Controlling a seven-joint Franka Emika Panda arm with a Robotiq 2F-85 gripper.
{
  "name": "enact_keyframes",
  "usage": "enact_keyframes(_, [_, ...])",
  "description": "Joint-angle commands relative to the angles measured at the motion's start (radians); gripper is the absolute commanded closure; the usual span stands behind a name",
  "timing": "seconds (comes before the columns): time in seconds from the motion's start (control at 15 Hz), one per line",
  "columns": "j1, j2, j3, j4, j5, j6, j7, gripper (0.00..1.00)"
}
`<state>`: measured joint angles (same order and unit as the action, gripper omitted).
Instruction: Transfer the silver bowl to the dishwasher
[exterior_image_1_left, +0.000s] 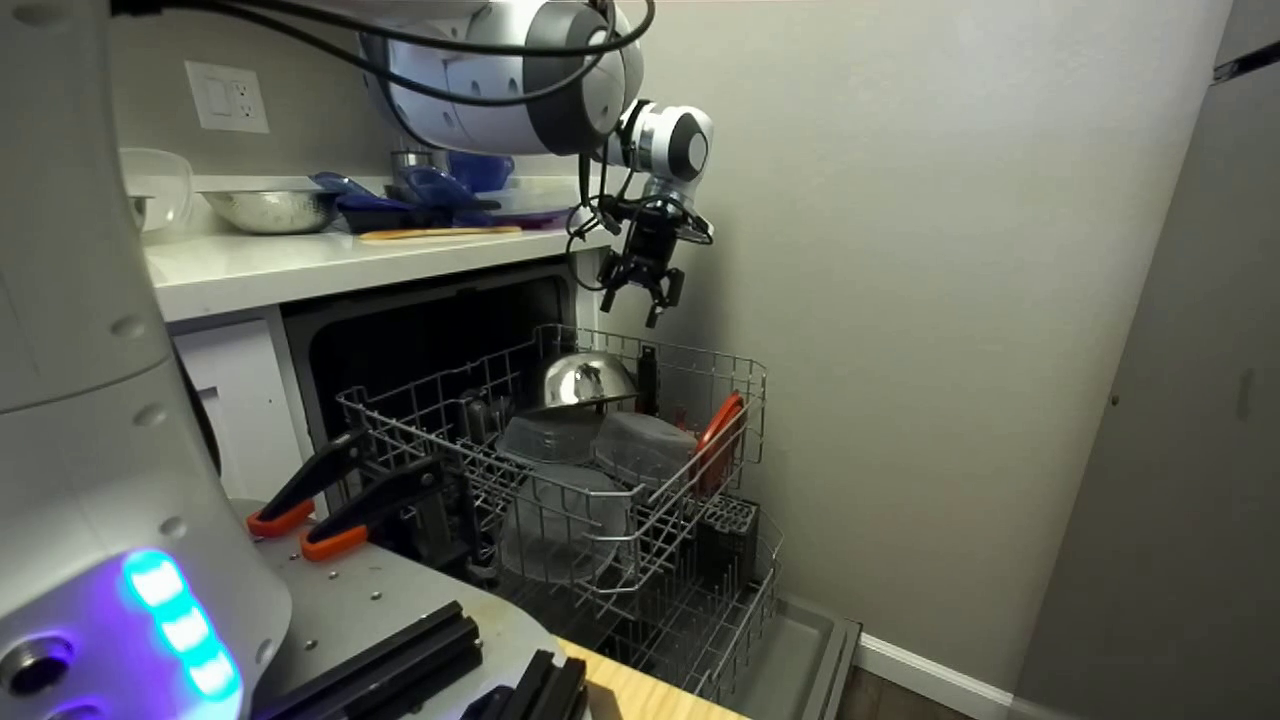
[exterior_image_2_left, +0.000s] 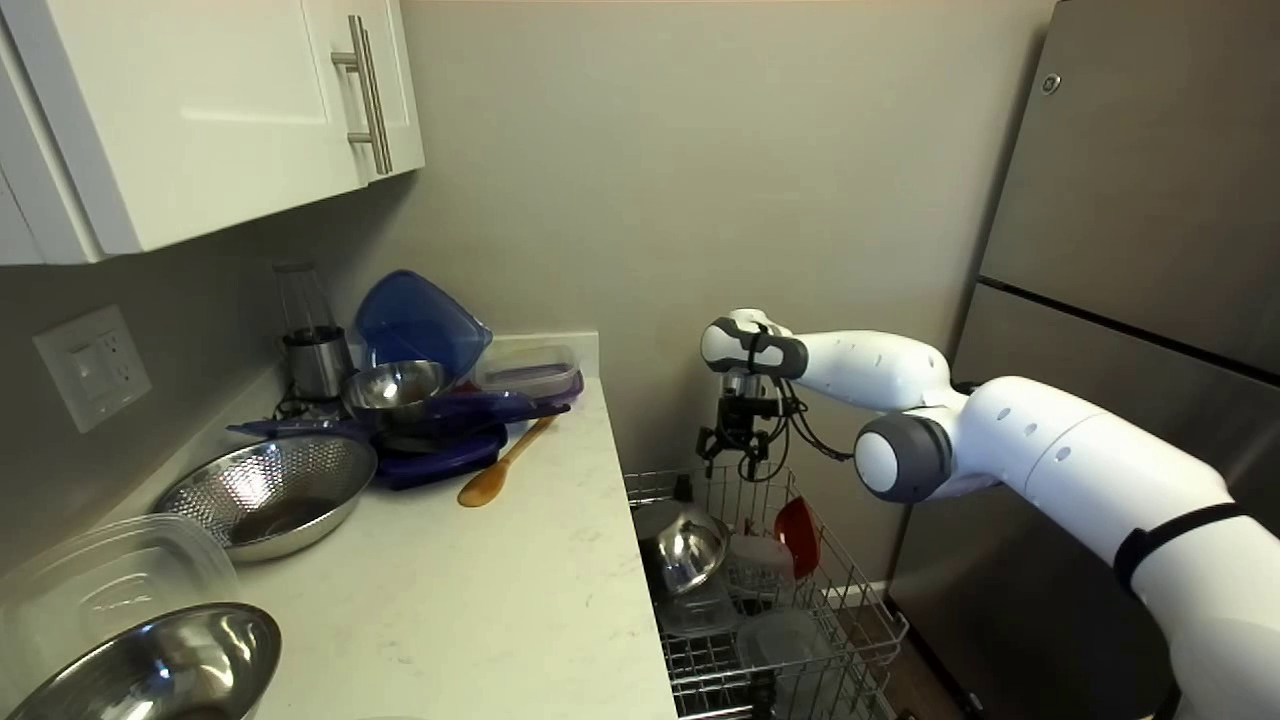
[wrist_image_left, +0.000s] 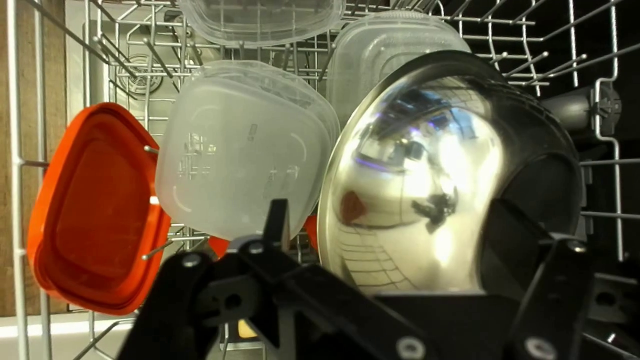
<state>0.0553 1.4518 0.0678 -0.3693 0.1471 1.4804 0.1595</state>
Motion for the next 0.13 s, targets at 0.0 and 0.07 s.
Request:
enact_keyframes(0.0, [-0.002, -0.009, 0.007, -0.015, -0.008, 0.005, 0.000, 0.00])
enact_keyframes(0.07, [-0.002, -0.009, 0.006, -0.015, -0.008, 0.005, 0.000, 0.00])
